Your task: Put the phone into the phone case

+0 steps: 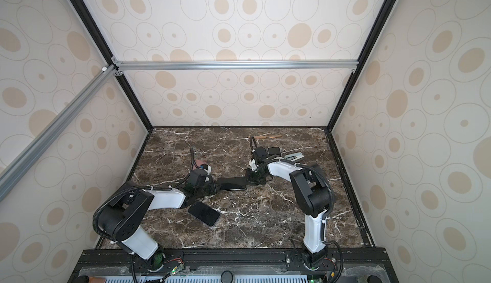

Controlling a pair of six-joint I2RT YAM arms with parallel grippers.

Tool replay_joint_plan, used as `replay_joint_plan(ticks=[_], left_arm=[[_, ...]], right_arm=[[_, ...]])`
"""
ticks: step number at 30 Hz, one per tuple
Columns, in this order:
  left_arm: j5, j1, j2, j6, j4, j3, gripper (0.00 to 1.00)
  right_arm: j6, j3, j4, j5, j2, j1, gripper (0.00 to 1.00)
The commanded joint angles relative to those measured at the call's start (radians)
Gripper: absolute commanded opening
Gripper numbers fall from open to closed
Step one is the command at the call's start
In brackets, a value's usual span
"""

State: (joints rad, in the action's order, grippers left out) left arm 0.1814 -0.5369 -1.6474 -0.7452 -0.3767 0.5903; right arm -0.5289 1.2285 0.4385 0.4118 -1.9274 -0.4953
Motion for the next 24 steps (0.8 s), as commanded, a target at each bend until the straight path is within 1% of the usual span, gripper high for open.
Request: replay_joint_plan(ticks=[1, 5, 8, 13, 24], left_arm=[[0.036, -0.022, -0.019, -0.029, 0.125, -0.030, 0.24], [0.036, -0.023, -0.014, -0.039, 0.114, -0.042, 0.24], [0.036, -0.022, -0.016, -0.029, 0.126, -0.039, 0.24], [0.037, -0.022, -0.016, -0.029, 0.126, -0.035, 0.24], [0.056, -0.022, -0.027, -0.026, 0.135, -0.035, 0.24]], right_arm=[[0.027, -0.036, 0.147, -0.071, -0.048, -0.038, 0.07], [0.027, -0.041, 0.153, -0.071, -0.041, -0.043, 0.14], [0.025, -0.050, 0.150, -0.073, -0.035, -0.047, 0.14], [0.031, -0.053, 0.150, -0.080, -0.041, -0.053, 0.09], [0.032, -0.044, 0.133, -0.097, -0.154, -0.087, 0.09]])
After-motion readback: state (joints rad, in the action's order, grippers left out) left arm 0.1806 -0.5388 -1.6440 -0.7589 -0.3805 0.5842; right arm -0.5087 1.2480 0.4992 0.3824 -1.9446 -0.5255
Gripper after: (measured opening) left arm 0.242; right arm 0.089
